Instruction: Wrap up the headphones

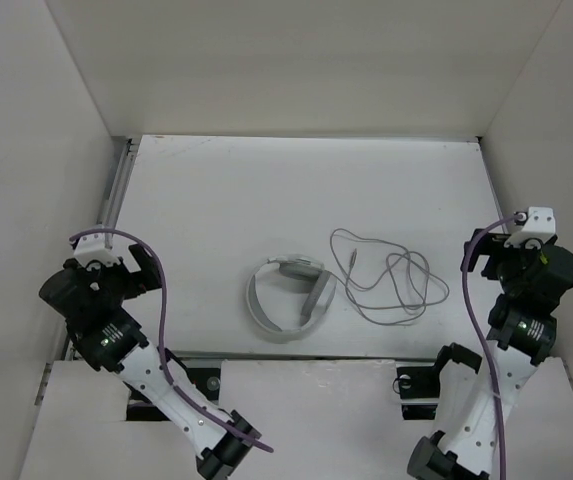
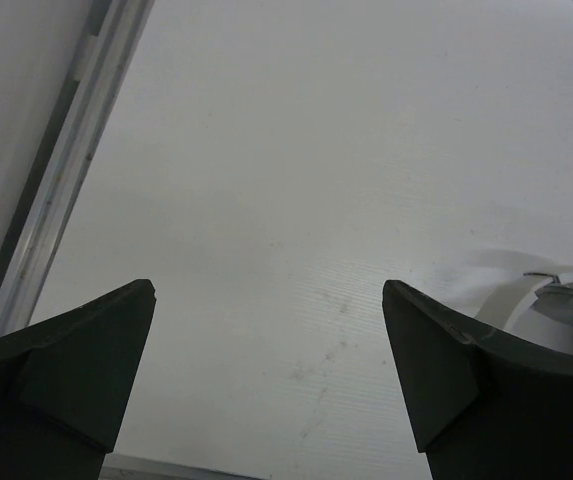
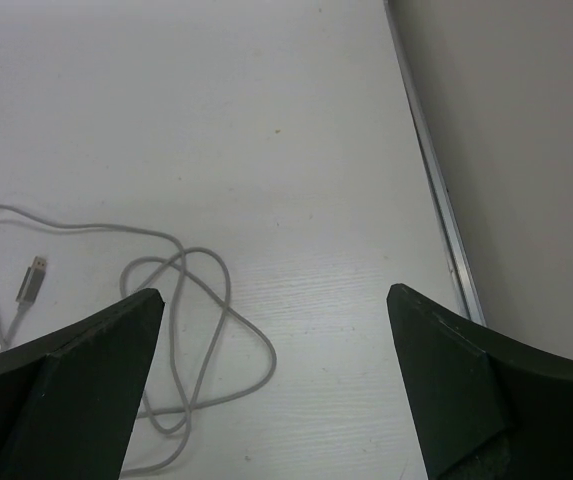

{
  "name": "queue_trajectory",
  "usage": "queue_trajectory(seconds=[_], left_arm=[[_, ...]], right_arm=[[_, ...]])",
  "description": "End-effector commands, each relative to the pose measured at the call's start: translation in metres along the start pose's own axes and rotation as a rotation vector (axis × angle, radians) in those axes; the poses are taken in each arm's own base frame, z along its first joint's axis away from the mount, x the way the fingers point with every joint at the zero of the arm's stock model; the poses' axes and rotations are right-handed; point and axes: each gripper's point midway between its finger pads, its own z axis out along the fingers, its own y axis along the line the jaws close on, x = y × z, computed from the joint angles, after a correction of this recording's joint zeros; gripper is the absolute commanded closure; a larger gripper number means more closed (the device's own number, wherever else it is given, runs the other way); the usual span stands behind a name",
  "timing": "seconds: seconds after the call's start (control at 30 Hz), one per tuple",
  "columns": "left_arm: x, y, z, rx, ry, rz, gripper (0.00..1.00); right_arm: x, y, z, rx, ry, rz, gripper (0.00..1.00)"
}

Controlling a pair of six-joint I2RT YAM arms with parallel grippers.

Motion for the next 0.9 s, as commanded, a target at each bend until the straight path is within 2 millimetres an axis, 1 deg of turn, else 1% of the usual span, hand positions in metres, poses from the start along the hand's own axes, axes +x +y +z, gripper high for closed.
queue_trajectory(seconds=[0.0, 0.07, 0.13, 0.17, 0.23, 0.3, 0.37, 0.47, 0.53, 0.6, 0.67, 0.77, 0.83, 0.87], left_arm=[[-0.014, -0.017, -0.004, 0.059, -0.024, -0.016, 0.0], [-0.013, -0.023, -0.003, 0.086, -0.021, -0.034, 0.0], [-0.009, -0.032, 0.0, 0.139, -0.015, -0.051, 0.0], [-0.006, -0.039, 0.001, 0.178, -0.01, -0.061, 0.0], [0.006, -0.059, 0.002, 0.286, 0.019, -0.111, 0.0], [0.017, -0.074, 0.003, 0.367, 0.047, -0.139, 0.0], [0.018, -0.082, 0.005, 0.398, 0.053, -0.137, 0.0], [0.026, -0.095, 0.006, 0.453, 0.087, -0.12, 0.0], [0.033, -0.106, 0.007, 0.501, 0.132, -0.103, 0.0], [0.044, -0.116, 0.01, 0.531, 0.195, -0.088, 0.0], [0.059, -0.128, 0.015, 0.556, 0.282, -0.063, 0.0], [0.08, -0.144, 0.02, 0.58, 0.371, 0.017, 0.01], [0.099, -0.154, 0.025, 0.582, 0.424, 0.109, 0.03], [0.104, -0.155, 0.027, 0.576, 0.443, 0.131, 0.03]], right_arm=[[-0.018, 0.015, -0.005, -0.065, -0.093, -0.048, 0.0], [-0.019, 0.009, -0.001, -0.039, -0.125, -0.056, 0.0], [-0.017, 0.01, 0.003, -0.047, -0.161, -0.068, 0.0], [-0.019, 0.01, 0.006, -0.048, -0.196, -0.08, 0.0], [-0.023, 0.01, 0.01, -0.041, -0.278, -0.103, 0.0], [-0.03, 0.014, 0.012, -0.06, -0.339, -0.112, 0.0], [-0.036, 0.024, 0.015, -0.107, -0.379, -0.119, 0.0], [-0.049, 0.044, 0.019, -0.186, -0.462, -0.151, 0.0], [-0.056, 0.061, 0.018, -0.251, -0.522, -0.172, 0.0], [-0.06, 0.081, 0.015, -0.324, -0.564, -0.185, 0.0], [-0.06, 0.098, 0.012, -0.382, -0.58, -0.182, 0.0], [-0.056, 0.111, 0.014, -0.433, -0.564, -0.156, 0.0], [-0.054, 0.11, 0.019, -0.431, -0.551, -0.149, 0.0], [-0.053, 0.109, 0.02, -0.424, -0.549, -0.153, 0.0]])
